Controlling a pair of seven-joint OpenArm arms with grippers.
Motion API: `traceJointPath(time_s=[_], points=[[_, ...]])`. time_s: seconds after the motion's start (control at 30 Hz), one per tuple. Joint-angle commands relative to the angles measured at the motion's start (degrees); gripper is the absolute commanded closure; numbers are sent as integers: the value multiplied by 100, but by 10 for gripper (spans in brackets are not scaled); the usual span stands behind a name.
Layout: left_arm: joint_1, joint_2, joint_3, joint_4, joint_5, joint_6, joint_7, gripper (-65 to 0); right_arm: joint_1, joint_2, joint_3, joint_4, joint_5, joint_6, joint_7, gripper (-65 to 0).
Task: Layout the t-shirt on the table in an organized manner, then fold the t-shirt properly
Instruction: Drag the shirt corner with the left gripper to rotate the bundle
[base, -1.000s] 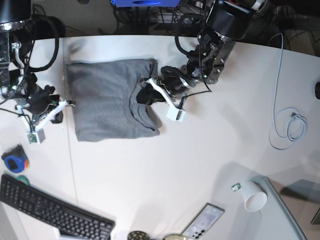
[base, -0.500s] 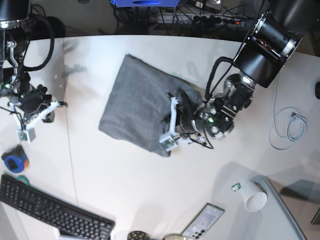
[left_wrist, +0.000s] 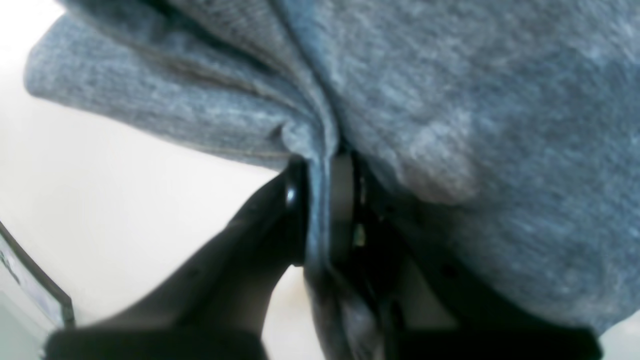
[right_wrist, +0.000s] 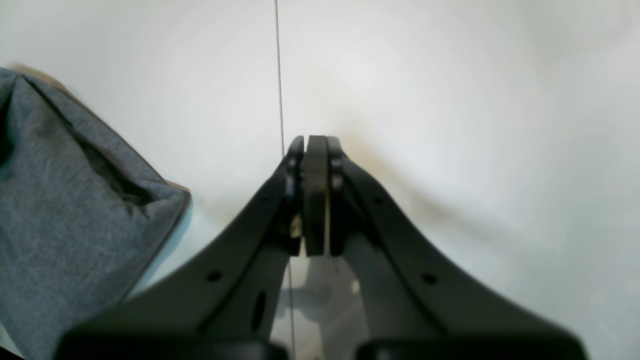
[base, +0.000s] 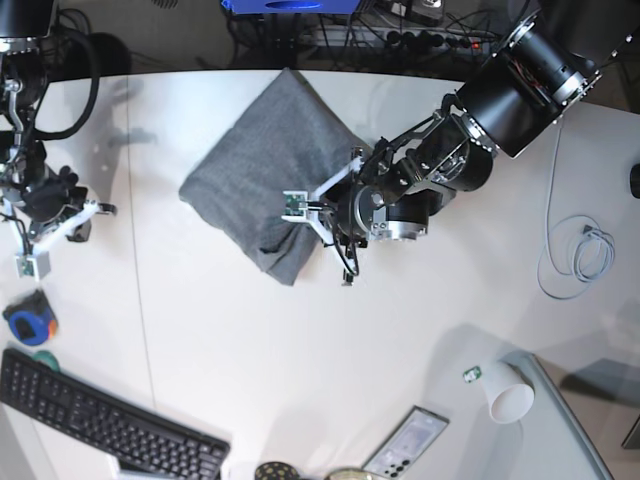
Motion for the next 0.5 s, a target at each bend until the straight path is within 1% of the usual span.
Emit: traceJointPath(time_s=[0.0, 0.07, 0.17, 0.23, 0.33, 0.47], points=[[-40, -21, 39, -7, 82, -239, -25, 0, 64, 77, 54, 89, 34, -6, 122, 0], [-84, -21, 39, -7, 179, -239, -307, 0, 64, 68, 54, 89, 34, -6, 122, 0], [-339, -30, 65, -68, 513, -239, -773, 0, 64, -29, 54, 89, 34, -6, 122, 0], [-523, -30, 65, -236, 654, -239, -984, 0, 64, -38, 54, 89, 34, -6, 122, 0], [-831, -30, 74, -508, 662, -248, -1265, 0, 55, -55, 54, 89, 43, -6, 113, 0], [-1130, -30, 74, -763, 654, -248, -1678, 0, -15, -205, 195, 89, 43, -6, 113, 0]])
